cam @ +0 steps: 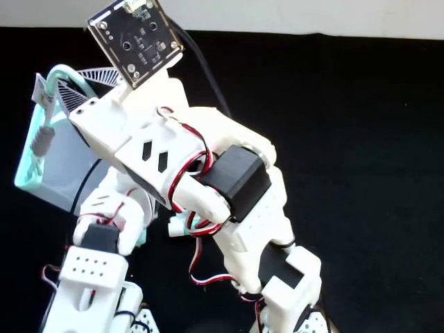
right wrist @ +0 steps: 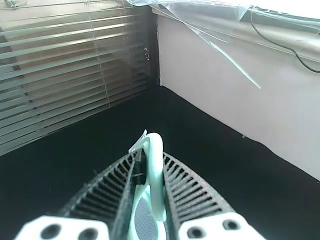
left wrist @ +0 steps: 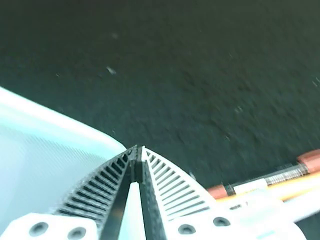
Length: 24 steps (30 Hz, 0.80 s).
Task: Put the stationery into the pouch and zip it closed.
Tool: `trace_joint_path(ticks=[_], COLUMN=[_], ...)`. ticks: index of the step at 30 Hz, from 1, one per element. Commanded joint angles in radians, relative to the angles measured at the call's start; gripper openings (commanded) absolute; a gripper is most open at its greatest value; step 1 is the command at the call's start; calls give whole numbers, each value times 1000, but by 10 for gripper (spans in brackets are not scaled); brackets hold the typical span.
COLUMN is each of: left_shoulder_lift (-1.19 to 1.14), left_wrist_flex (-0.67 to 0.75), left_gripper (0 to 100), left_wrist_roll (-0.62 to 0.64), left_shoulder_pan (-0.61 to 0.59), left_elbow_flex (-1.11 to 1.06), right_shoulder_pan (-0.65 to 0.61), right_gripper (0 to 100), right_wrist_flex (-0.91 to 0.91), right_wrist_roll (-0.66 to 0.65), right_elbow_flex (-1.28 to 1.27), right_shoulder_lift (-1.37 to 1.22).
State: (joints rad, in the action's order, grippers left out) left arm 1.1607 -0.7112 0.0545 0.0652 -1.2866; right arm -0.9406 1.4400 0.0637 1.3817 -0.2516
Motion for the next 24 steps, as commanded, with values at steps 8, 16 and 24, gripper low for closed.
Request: trace_joint_path(ticks=[8, 16, 24], left_shoulder_lift=[509, 659, 654], left_wrist_flex=[-388, -387, -391], left_gripper=[7, 7, 7], left_wrist_roll=[0, -87, -89], left_shoulder_pan=[108, 65, -71], left_elbow_flex=[13, -82, -71], right_shoulder_pan=[133, 136, 136], right_gripper=[5, 5, 5], right_wrist_flex=[2, 2, 30], right_wrist_roll=[6, 6, 6], right_elbow_flex=[200, 209, 205], right_shoulder_lift=[8, 8, 7])
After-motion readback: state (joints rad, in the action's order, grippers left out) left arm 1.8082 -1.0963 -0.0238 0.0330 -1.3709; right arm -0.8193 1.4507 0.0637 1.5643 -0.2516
